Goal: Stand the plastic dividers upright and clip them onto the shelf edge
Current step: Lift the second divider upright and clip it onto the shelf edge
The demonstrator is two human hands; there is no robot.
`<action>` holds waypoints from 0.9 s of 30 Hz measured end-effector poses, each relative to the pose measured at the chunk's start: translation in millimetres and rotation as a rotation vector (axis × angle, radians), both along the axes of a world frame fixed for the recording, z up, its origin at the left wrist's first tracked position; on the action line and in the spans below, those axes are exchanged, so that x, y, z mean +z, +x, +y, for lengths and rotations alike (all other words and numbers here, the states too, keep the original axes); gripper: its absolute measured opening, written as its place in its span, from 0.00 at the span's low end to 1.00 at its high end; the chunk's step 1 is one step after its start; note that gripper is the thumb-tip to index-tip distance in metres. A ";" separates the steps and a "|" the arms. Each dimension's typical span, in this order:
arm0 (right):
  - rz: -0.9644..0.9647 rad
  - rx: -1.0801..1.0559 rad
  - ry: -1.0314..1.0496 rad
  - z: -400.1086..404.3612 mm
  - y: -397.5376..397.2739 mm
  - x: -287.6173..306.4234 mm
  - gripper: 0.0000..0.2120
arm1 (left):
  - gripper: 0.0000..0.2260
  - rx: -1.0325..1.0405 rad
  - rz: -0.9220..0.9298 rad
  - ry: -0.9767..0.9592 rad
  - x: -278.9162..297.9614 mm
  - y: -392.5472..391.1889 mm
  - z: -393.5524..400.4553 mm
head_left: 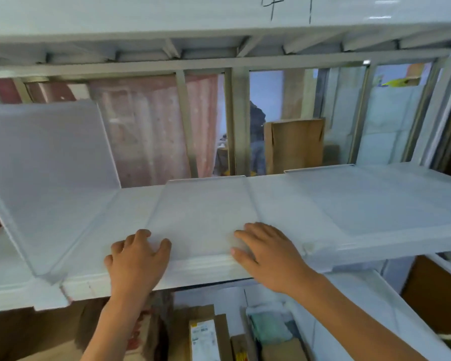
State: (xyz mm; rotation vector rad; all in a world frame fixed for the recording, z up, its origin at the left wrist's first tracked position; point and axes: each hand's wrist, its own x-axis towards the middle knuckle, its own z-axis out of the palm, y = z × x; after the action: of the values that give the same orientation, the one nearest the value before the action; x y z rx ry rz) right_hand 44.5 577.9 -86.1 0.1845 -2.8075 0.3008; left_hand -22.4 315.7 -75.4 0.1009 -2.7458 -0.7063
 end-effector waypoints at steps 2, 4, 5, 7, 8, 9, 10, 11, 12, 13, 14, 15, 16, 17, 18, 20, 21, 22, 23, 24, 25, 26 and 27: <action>0.008 0.015 0.043 2.3 1.8 -1.3 0.28 | 0.22 0.025 -0.049 0.135 7.0 -1.8 6.1; 0.016 0.023 0.068 2.5 4.8 1.3 0.29 | 0.20 0.006 -0.043 0.338 15.4 -4.3 4.8; 0.002 0.032 0.061 2.5 6.9 2.9 0.30 | 0.20 -0.017 -0.018 0.461 20.1 -5.2 3.0; -0.032 0.059 0.012 4.2 9.6 6.5 0.31 | 0.20 -0.061 0.072 0.668 32.1 -5.3 -0.1; -0.039 0.068 -0.017 6.3 11.0 8.6 0.31 | 0.21 -0.087 0.119 0.755 39.1 -4.3 -0.3; -0.034 0.072 -0.039 9.6 12.6 11.2 0.31 | 0.22 -0.124 0.166 0.841 47.5 -3.2 1.9; -0.015 0.073 -0.046 14.3 13.4 13.7 0.29 | 0.22 -0.173 0.213 0.923 57.3 -2.2 6.8; 0.022 0.072 -0.029 19.9 14.3 17.4 0.27 | 0.22 -0.226 0.254 0.986 67.9 -0.8 14.0; 0.074 0.066 0.005 26.0 15.3 21.7 0.25 | 0.21 -0.285 0.280 1.032 79.0 0.8 23.8; 0.128 0.050 0.047 33.1 16.1 25.1 0.23 | 0.21 -0.368 0.294 1.071 89.9 4.6 36.0; 0.175 0.031 0.082 41.1 17.2 27.8 0.22 | 0.22 -0.478 0.300 1.103 99.7 9.0 49.7; 0.200 0.008 0.110 50.2 18.6 30.6 0.21 | 0.24 -0.605 0.302 1.107 108.1 13.2 64.7; 0.212 -0.012 0.125 60.2 20.0 33.5 0.21 | 0.27 -0.721 0.299 1.063 115.7 18.0 81.5; 0.210 -0.030 0.128 69.9 22.0 36.7 0.20 | 0.31 -0.808 0.285 0.990 121.5 21.3 99.3; 0.200 -0.034 0.114 78.3 23.5 40.1 0.19 | 0.36 -0.878 0.267 0.914 127.0 25.4 118.3; 0.198 -0.004 0.080 88.1 25.3 47.4 0.15 | 0.45 -0.991 0.248 0.783 133.9 31.5 157.2; 0.213 0.008 0.076 90.9 25.4 51.4 0.11 | 0.48 -1.016 0.270 0.709 135.1 33.9 175.9; 0.233 0.011 0.068 93.4 24.9 56.0 0.08 | 0.49 -1.020 0.305 0.635 135.2 34.7 193.4; 0.251 0.004 0.046 96.8 24.2 61.0 0.08 | 0.50 -1.017 0.332 0.587 134.8 35.1 209.0; 0.262 -0.002 0.008 101.4 23.3 65.4 0.09 | 0.49 -1.015 0.339 0.572 134.2 34.7 221.9; 0.256 -0.007 -0.046 106.7 23.7 69.3 0.09 | 0.49 -1.019 0.334 0.585 133.1 33.3 232.2; 0.233 -0.004 -0.113 112.2 25.1 72.3 0.09 | 0.48 -1.024 0.327 0.604 131.7 32.2 240.2; 0.195 0.000 -0.181 116.1 27.9 74.8 0.10 | 0.46 -1.026 0.320 0.619 129.8 31.9 246.4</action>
State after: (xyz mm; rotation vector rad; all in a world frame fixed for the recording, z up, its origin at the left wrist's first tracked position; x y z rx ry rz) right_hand 72.4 694.0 -11.3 0.1634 -2.5714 0.5066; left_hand 9.5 562.1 54.4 -1.2264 -2.0282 -1.6074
